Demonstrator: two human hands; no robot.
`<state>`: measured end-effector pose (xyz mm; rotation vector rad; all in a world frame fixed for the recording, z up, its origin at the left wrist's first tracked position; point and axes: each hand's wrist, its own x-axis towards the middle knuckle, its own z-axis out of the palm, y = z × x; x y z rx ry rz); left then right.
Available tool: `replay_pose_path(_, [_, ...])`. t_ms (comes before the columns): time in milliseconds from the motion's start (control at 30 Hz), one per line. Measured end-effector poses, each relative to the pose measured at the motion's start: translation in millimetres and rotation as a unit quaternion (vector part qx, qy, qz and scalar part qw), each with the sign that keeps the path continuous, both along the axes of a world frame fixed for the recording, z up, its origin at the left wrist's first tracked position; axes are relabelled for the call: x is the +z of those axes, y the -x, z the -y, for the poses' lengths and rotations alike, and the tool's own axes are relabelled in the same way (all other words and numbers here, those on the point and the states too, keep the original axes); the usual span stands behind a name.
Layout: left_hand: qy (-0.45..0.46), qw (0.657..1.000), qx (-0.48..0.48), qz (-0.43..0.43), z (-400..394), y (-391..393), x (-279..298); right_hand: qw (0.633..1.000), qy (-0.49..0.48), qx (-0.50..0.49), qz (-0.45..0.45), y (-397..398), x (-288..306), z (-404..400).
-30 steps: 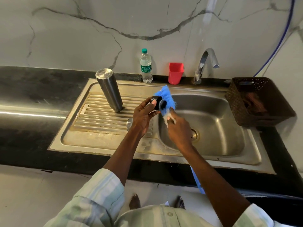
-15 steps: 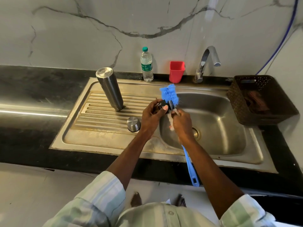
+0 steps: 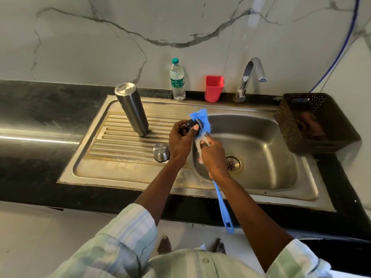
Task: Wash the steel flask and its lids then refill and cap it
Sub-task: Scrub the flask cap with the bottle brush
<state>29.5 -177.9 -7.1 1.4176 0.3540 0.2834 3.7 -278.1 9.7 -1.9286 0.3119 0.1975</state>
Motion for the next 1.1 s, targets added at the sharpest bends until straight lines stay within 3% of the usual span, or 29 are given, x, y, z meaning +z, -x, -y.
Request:
replay_pose_path(133, [-0.049,0.993,-0.101,0.024,5,6,3,1.0,-0.004,-0.02,-0.001,-9,3,14])
replay_pose_path(367, [-0.176,0.982,0.054,0.047,19,2,4,1.0,-0.003,-0.018,0.025,1,-1,-1])
replay_pose_path(600, [-0.082,0.983,0.162,0.009,37,7,-5,0.998,0.043,-0.016,0.045,12,2,6])
replay_pose_path(867, [-0.074,0.994,-0.076,-0.014,15,2,-13,0.996,0.072,-0.02,0.055,-20,4,35])
replay_pose_path(1033, [-0.015,0.999,-0.01,-0.049,1,-12,-9,0.98,0.178,0.067,0.055,-6,18,31])
replay_pose_path(1100, [-0.002,0.998,-0.047,-0.029,-1,-9,-6,0.98,0.179,0.062,0.058,-11,16,31])
